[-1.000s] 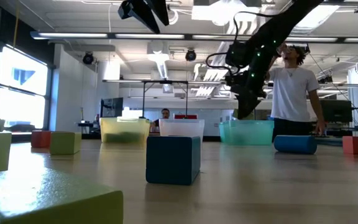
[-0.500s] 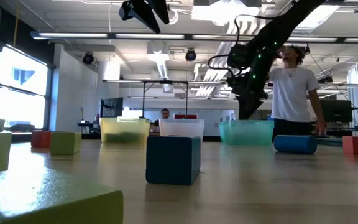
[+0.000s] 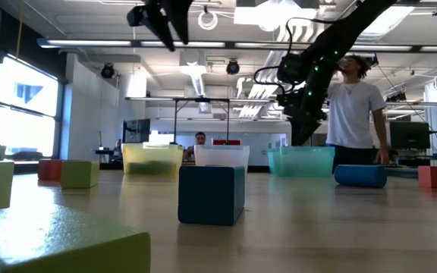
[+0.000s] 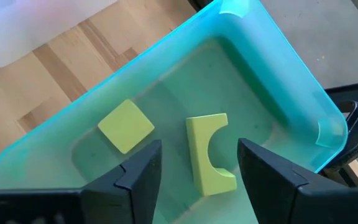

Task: Sort & place blocks by color
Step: Put the orange block into the transparent bin

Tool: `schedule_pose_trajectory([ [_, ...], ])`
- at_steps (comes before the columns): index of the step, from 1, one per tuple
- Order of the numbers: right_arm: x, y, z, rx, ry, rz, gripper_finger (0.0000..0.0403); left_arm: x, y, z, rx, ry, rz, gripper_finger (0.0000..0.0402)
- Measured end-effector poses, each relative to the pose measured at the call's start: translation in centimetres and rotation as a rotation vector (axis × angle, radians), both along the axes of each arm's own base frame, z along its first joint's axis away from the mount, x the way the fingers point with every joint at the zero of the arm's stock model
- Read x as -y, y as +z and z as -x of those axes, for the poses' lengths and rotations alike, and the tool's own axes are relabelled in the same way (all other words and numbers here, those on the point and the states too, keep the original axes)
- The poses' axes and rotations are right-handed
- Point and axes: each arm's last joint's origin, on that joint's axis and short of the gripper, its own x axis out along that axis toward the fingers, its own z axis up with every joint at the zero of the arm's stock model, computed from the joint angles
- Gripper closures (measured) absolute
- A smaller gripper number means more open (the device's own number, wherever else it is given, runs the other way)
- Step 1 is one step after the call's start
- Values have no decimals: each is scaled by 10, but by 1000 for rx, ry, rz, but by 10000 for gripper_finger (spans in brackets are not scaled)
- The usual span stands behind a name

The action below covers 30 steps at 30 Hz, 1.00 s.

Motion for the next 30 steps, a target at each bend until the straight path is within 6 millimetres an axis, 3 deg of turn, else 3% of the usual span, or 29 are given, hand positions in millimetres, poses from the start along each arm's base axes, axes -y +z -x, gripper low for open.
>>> schedule_pose_trajectory([
  [10,0,0,0,-2,16,6,206,-20,-8,34,-185,324,145,213],
  [17,0,0,0,-1,15,4,206,-14,-9,34,-186,340,234,213],
  [25,-2,1,2,-2,-28,-25,206,3,-9,30,-183,322,208,213],
  [30,-1,17,0,-25,-36,-19,206,8,-18,29,-208,334,199,213],
])
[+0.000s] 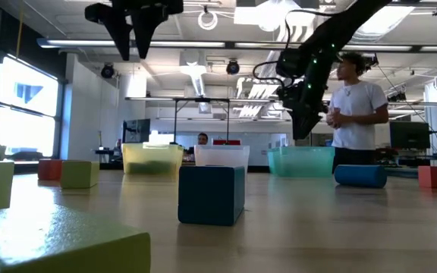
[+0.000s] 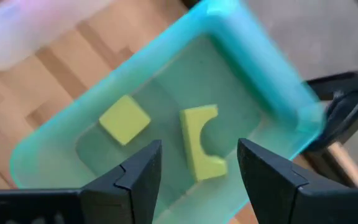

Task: Sort & place blocks by color
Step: Put the orange block into the transparent bin

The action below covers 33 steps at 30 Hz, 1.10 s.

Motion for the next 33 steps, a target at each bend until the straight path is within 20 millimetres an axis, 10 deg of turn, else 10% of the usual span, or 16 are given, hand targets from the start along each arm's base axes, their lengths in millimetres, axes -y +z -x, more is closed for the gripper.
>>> schedule_pose_trajectory([
  [12,7,47,-14,71,31,80,206,4,-68,5,-140,66,110,213],
  [33,5,56,-12,6,107,67,206,8,-160,42,-305,290,228,213],
])
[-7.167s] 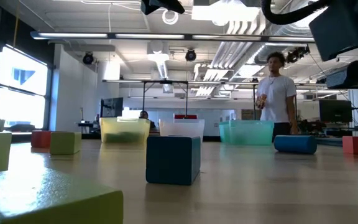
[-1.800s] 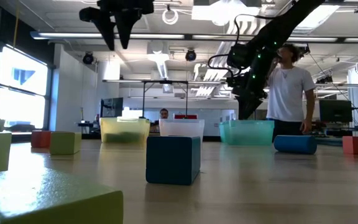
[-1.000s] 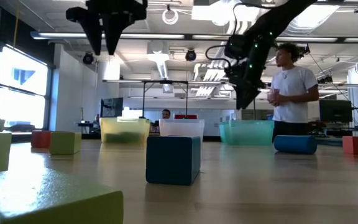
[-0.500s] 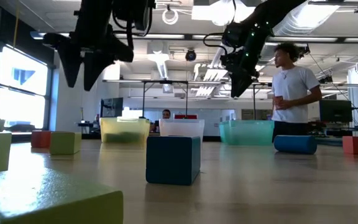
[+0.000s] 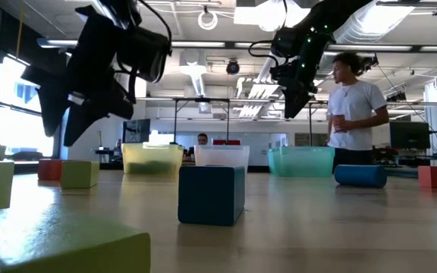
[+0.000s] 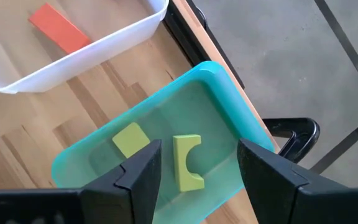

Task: Sort & place blocks by color
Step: Put the orange block into the transparent bin

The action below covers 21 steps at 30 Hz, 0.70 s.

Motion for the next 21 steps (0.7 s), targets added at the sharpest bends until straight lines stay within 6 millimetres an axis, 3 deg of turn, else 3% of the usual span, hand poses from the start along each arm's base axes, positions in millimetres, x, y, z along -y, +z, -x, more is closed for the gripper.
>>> schedule_pose_trajectory([
  [21,-1,-1,1,19,-54,-30,206,-24,-45,22,81,-26,37,215],
])
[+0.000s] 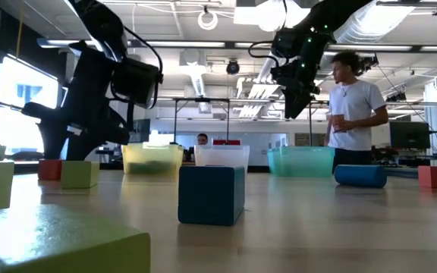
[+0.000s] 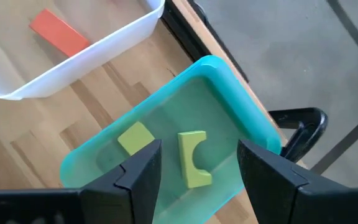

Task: Sort & place blocks by color
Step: Put the orange block into the transparent bin

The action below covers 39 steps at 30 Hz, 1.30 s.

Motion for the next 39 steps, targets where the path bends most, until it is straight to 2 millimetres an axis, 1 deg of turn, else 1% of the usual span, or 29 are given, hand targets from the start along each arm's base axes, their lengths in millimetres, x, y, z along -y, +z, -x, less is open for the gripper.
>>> schedule_pose_trajectory([
  [3,-1,0,0,14,-4,-22,206,-1,-6,2,38,-12,10,228],
  [6,-1,0,0,24,2,-34,206,-2,-8,3,50,-7,19,255],
  [11,-1,0,0,31,-14,-40,206,-2,-9,2,62,-14,20,325],
  [14,-1,0,0,31,-15,-41,206,-2,-9,1,71,-63,28,371],
  [15,-1,0,0,31,-15,-41,206,-2,-9,1,74,-75,30,380],
  [19,-1,-1,0,32,-15,-41,206,-4,-4,-6,100,-100,36,381],
  [24,-1,-1,0,32,-15,-41,206,-9,9,-23,215,-127,28,379],
  [29,-1,-1,-1,36,-12,-46,206,-17,27,-43,343,-165,-24,381],
  [35,-2,-1,-1,47,-4,-58,206,-29,53,-73,561,-204,-129,379],
  [39,-2,-1,-1,47,-3,-58,206,-40,71,-92,748,-213,-228,378],
])
